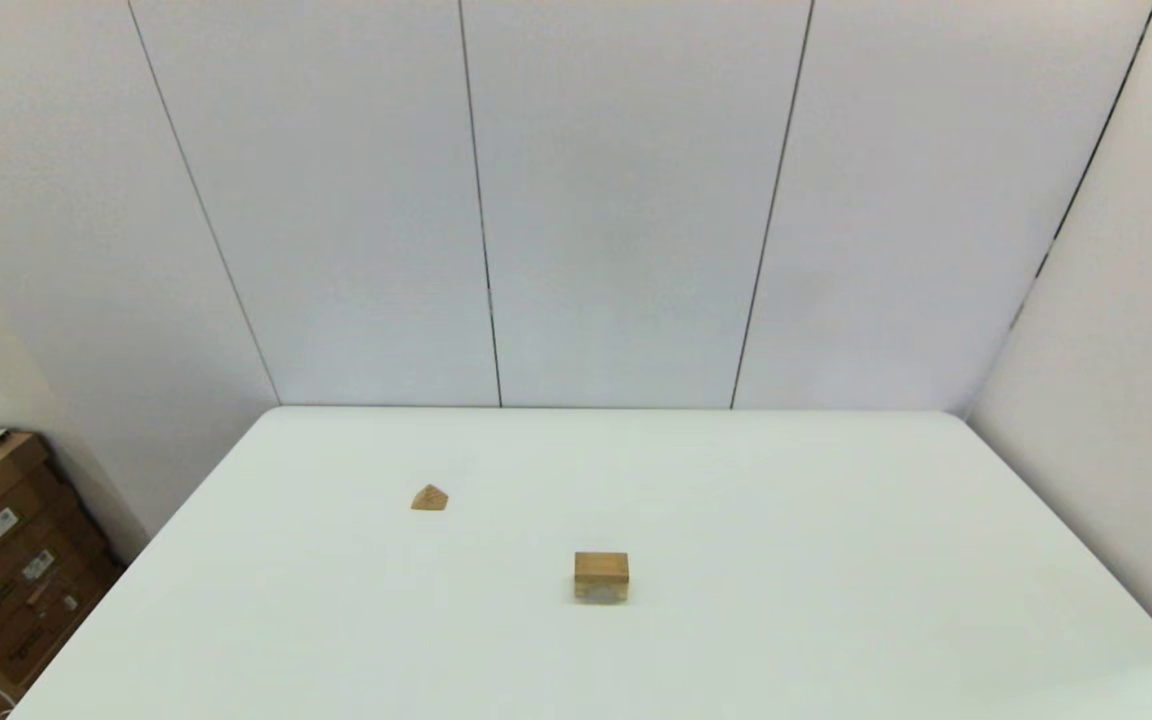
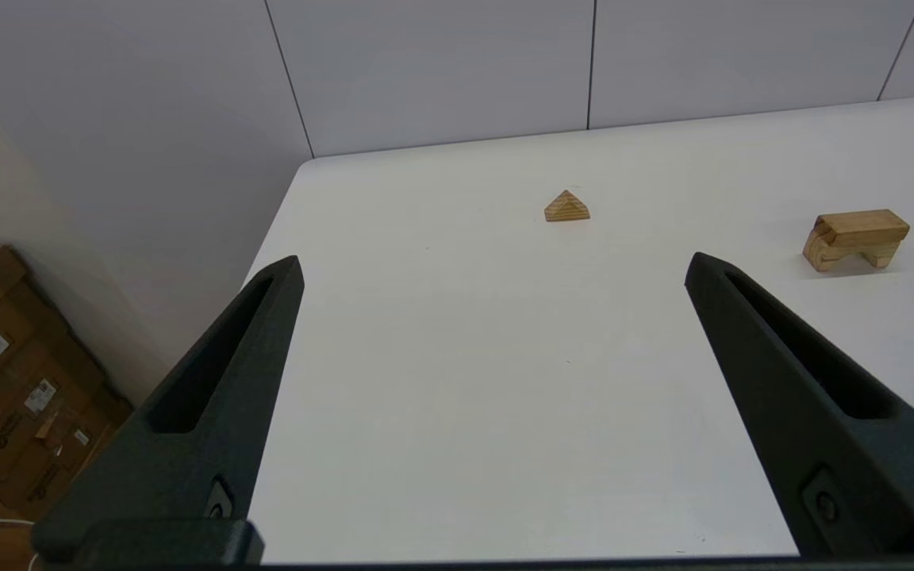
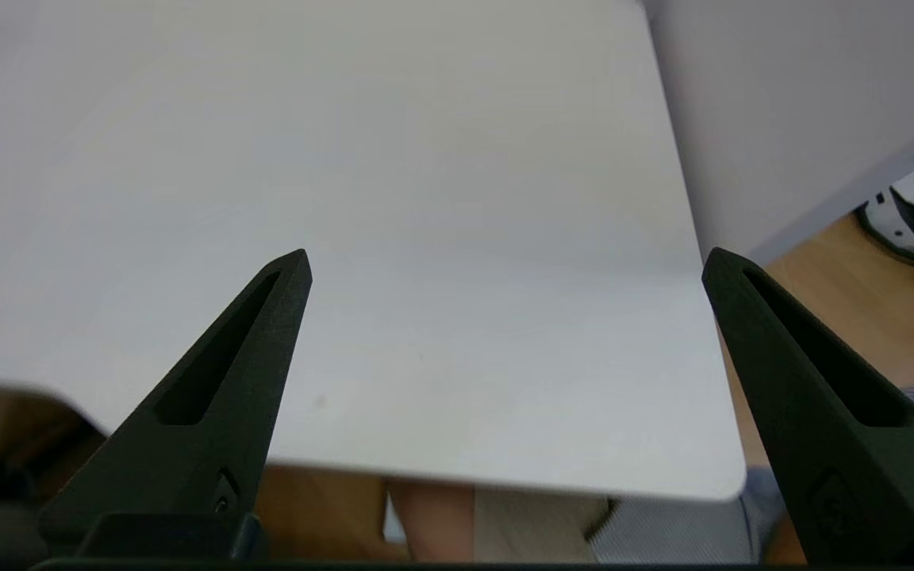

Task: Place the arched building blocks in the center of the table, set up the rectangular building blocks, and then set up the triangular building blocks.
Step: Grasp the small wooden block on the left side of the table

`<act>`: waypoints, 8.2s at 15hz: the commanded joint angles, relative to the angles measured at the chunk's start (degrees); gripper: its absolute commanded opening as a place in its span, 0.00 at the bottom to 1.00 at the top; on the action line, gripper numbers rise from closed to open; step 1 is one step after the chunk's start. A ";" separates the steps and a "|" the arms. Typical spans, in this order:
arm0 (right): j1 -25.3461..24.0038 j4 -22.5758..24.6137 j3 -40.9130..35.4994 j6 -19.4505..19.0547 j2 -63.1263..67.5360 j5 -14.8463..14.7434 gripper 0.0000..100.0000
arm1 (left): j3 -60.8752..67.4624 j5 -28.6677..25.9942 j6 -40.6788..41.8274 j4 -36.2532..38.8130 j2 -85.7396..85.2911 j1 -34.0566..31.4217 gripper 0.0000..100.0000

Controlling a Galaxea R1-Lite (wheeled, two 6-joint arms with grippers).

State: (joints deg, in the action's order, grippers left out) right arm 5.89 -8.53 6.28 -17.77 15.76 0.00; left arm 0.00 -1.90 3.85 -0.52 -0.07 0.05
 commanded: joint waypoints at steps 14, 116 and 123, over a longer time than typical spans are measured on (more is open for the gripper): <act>-0.09 8.88 -6.37 6.52 0.50 3.34 1.00 | 0.00 -0.03 0.01 0.00 0.07 0.04 1.00; -5.98 8.80 -6.37 17.51 -15.85 0.35 1.00 | -112.41 -5.04 81.49 -44.56 146.06 9.53 1.00; -5.98 8.80 -6.37 17.51 -15.85 0.35 1.00 | -113.12 -4.34 81.40 -43.95 147.11 10.59 1.00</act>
State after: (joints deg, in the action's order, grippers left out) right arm -0.07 0.24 0.00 -0.24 0.02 0.30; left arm -113.03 -6.28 84.81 -44.26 146.91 10.41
